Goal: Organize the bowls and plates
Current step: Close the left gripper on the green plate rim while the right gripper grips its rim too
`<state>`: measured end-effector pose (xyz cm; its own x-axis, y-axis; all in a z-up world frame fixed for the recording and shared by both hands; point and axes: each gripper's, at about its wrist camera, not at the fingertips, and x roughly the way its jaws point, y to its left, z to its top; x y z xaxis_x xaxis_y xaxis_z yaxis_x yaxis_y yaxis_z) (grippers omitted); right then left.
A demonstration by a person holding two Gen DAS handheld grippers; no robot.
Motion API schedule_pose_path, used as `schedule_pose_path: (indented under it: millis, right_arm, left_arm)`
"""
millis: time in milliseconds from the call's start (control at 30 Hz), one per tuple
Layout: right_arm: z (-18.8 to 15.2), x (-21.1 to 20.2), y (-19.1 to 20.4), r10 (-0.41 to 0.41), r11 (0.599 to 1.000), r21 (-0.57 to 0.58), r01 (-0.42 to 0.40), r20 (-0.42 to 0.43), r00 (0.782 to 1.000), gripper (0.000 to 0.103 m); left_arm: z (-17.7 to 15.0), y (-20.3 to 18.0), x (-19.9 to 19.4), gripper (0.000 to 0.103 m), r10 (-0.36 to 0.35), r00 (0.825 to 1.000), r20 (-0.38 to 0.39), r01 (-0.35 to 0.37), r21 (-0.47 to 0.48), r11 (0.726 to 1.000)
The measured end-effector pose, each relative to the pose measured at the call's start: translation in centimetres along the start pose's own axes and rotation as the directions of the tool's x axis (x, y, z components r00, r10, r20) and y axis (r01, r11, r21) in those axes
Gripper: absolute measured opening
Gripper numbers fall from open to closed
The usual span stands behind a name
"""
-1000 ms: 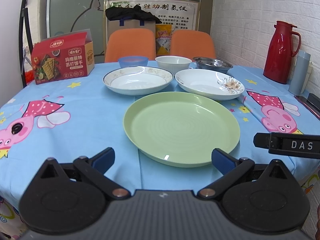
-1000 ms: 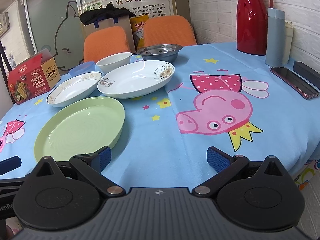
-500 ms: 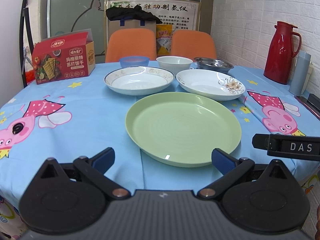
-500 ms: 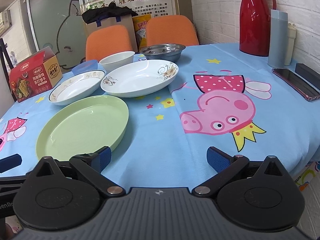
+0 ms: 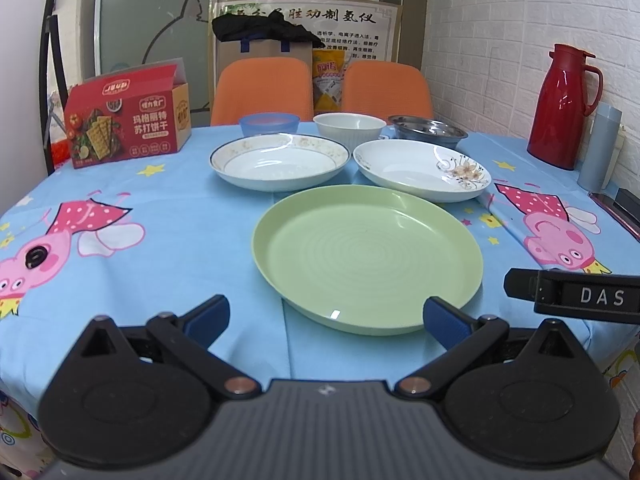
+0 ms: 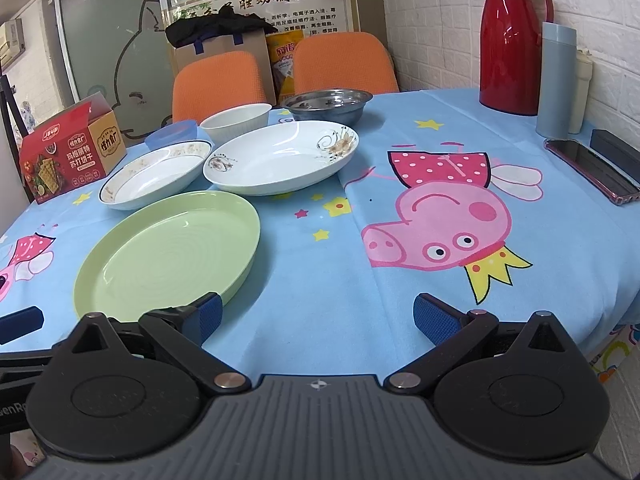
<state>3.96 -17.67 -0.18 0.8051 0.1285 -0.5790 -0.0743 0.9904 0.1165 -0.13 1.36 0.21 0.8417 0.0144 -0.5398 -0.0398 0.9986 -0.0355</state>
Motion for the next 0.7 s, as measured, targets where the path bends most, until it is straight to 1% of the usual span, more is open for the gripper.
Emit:
schedule_pose_path:
  millis: [167,267,400,500,600,700]
  right_arm:
    - [0.7,-0.2,0.1,0.015,1.0,0.01,-0.015,0.021,1.0,0.103]
    - [1.4,0.0,0.4,0.027,1.0,-0.003,-0.027,0.026,0.999,0.103]
    - [2.2,0.9,1.3,0.032,0.998,-0.046,-0.032,0.01,0.999,0.103]
    - [2.6,2.1,1.9,0.054,0.996,-0.071,-0.055,-0.016,0.998,0.103]
    - [2.9,3.6,2.6,0.094,0.991,-0.091,-0.098,-0.048,0.994,0.103]
    - [3.1,5.1,3.4,0.107,0.988,-0.109,-0.114,-0.07,0.992,0.103]
  left_arm:
    - [0.9,0.2,-0.2,0.103,-0.001,1.0,0.003,0.001,0.005,1.0]
    - [1.8,0.5,-0.1,0.103,0.008,1.0,0.007,-0.008,-0.002,1.0]
    - [3.0,1.3,0.4,0.103,0.014,1.0,-0.006,-0.014,-0.014,1.0]
    - [3.8,2.7,1.2,0.103,0.025,0.999,-0.022,-0.025,-0.031,0.999]
    - [4.4,4.4,2.6,0.103,-0.011,0.998,-0.062,0.006,-0.077,0.997]
    - [4.7,5.7,4.5,0.103,-0.068,0.991,-0.115,0.051,-0.144,0.988]
